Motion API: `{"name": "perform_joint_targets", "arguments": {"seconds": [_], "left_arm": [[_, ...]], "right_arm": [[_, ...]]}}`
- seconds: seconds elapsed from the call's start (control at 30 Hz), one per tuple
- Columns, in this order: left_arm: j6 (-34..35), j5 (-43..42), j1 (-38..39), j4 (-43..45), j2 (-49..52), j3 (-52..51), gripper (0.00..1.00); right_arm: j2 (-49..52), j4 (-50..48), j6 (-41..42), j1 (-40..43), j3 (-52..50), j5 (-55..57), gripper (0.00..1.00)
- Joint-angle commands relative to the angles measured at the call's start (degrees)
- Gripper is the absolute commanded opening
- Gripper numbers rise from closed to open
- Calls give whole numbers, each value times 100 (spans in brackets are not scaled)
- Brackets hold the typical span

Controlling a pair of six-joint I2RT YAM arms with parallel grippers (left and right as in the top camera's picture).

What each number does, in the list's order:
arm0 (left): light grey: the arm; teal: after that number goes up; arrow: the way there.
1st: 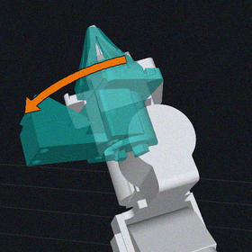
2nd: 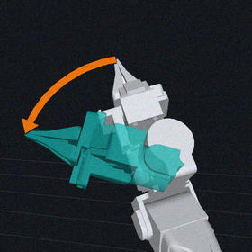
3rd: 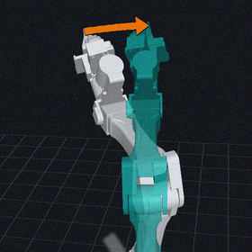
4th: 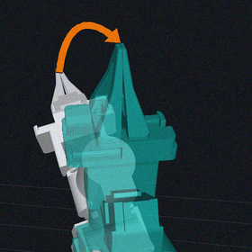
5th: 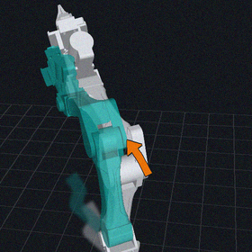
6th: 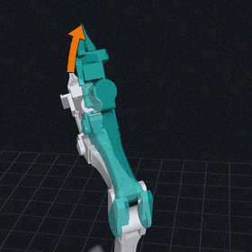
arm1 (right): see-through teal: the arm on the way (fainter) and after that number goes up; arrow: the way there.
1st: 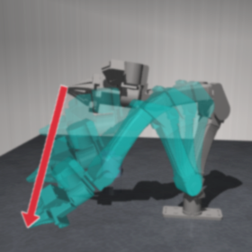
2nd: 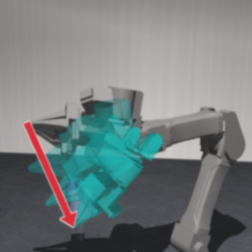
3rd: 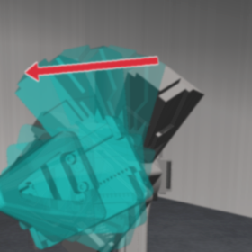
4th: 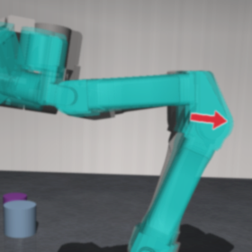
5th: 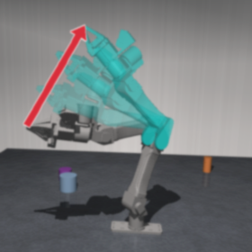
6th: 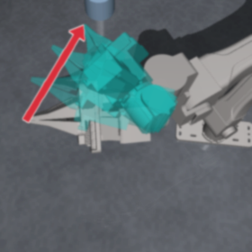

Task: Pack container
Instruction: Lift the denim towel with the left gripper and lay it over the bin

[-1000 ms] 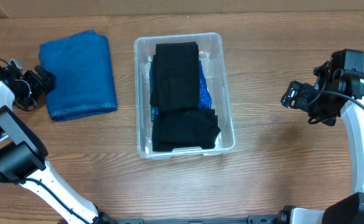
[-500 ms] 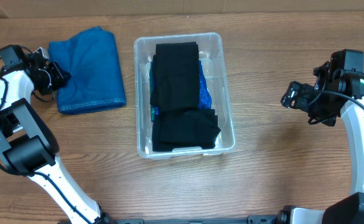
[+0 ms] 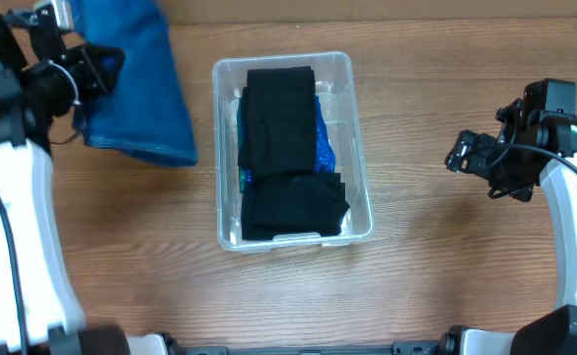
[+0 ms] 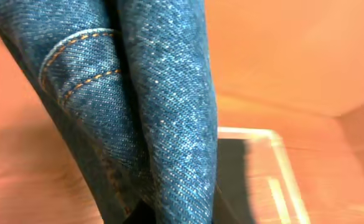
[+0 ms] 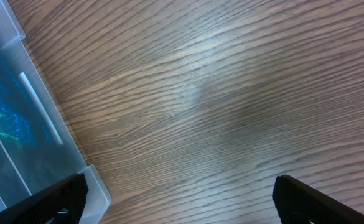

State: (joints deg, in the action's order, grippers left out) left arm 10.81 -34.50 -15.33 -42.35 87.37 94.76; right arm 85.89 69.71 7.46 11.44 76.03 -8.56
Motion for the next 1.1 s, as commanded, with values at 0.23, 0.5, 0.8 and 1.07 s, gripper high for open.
{"name": "perform_joint_targets", "arguments": {"seconds": [0.23,0.5,0.8,1.07], "left_arm": [[2522,3364,4146,299,-623,181,4],[2951,3958,4944,468,883,181,4],[2323,5224,4498,-1141,1257,179,50],[1740,6100,3921,-1661,1257,293,53]], "right_arm": [[9,35,-15,-15,9,-52,100],[9,39,-17,-15,9,-155,100],[9,44,-20,-15,9,-155,100],[9,35,-20,-15,9,-155,100]]}}
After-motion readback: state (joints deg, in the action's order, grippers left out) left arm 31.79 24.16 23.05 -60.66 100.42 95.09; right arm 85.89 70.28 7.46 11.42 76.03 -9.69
